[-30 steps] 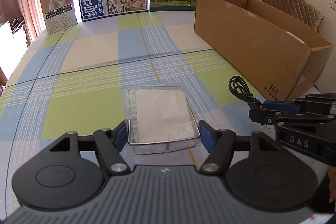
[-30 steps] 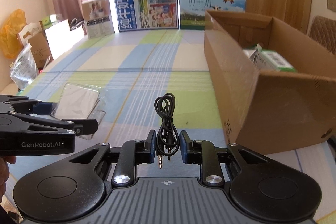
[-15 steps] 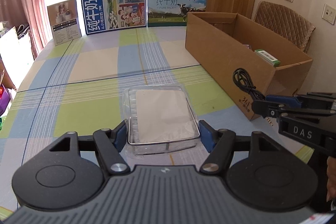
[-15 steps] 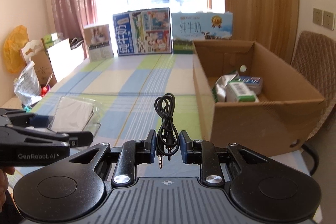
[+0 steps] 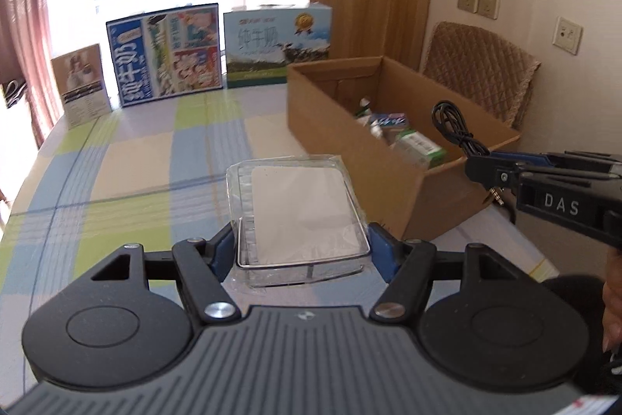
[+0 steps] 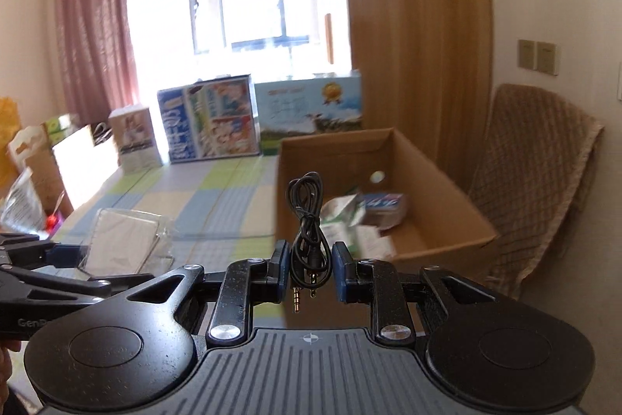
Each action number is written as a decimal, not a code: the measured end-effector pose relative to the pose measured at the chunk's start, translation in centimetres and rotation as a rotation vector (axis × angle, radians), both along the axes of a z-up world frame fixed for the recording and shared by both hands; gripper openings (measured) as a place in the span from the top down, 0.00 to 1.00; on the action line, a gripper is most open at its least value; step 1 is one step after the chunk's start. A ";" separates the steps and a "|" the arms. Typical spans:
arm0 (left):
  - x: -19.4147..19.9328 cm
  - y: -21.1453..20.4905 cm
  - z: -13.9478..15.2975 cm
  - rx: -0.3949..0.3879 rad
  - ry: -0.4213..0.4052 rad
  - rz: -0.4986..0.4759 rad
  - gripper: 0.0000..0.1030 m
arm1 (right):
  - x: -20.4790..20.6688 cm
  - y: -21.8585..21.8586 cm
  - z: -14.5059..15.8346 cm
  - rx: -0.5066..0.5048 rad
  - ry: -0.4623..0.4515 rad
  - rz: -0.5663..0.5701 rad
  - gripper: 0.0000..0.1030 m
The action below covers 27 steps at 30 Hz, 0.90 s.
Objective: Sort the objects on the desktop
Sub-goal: 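Lift and carry the cable and plastic box over the cardboard box, then open both tools to drop the cable and plastic box in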
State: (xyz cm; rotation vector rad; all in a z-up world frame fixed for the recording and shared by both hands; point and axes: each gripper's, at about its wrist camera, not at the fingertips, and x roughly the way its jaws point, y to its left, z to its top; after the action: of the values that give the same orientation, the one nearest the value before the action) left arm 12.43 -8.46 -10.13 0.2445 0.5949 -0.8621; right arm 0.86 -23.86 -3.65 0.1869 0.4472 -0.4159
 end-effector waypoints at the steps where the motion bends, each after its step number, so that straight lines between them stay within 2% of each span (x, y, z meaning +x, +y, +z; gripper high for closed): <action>1: -0.1 -0.9 0.3 -0.006 -0.003 -0.013 0.37 | -0.1 -1.0 0.2 -0.001 -0.001 -0.011 0.80; 9: 1.5 -9.0 2.0 -0.063 0.008 -0.100 0.37 | 1.4 -8.3 0.4 0.001 0.028 -0.046 0.80; 19: 6.4 -17.9 0.7 -0.067 0.043 -0.159 0.37 | 5.2 -13.9 -2.1 0.071 0.066 -0.047 0.80; 21: 7.3 -18.9 0.5 -0.064 0.046 -0.158 0.34 | 5.9 -14.7 -2.6 0.093 0.073 -0.023 0.80; 22: 7.6 -19.2 0.5 -0.066 0.041 -0.150 0.28 | 6.2 -15.0 -2.8 0.102 0.076 -0.013 0.80; 23: 7.8 -19.2 0.6 -0.069 0.030 -0.140 0.20 | 6.3 -15.2 -2.9 0.105 0.079 -0.012 0.76; 24: 7.9 -19.1 0.8 -0.073 0.017 -0.129 0.18 | 6.3 -15.2 -3.0 0.103 0.077 -0.016 0.68; 27: 7.9 -17.9 1.2 -0.088 0.016 -0.103 0.17 | 5.3 -15.1 -2.8 0.113 0.058 -0.026 0.52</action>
State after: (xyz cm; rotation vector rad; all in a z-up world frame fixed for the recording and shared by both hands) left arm 20.28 -26.32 -8.91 0.1894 0.5618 -0.9887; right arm 6.16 -38.98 -6.46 0.2910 0.5260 -0.4223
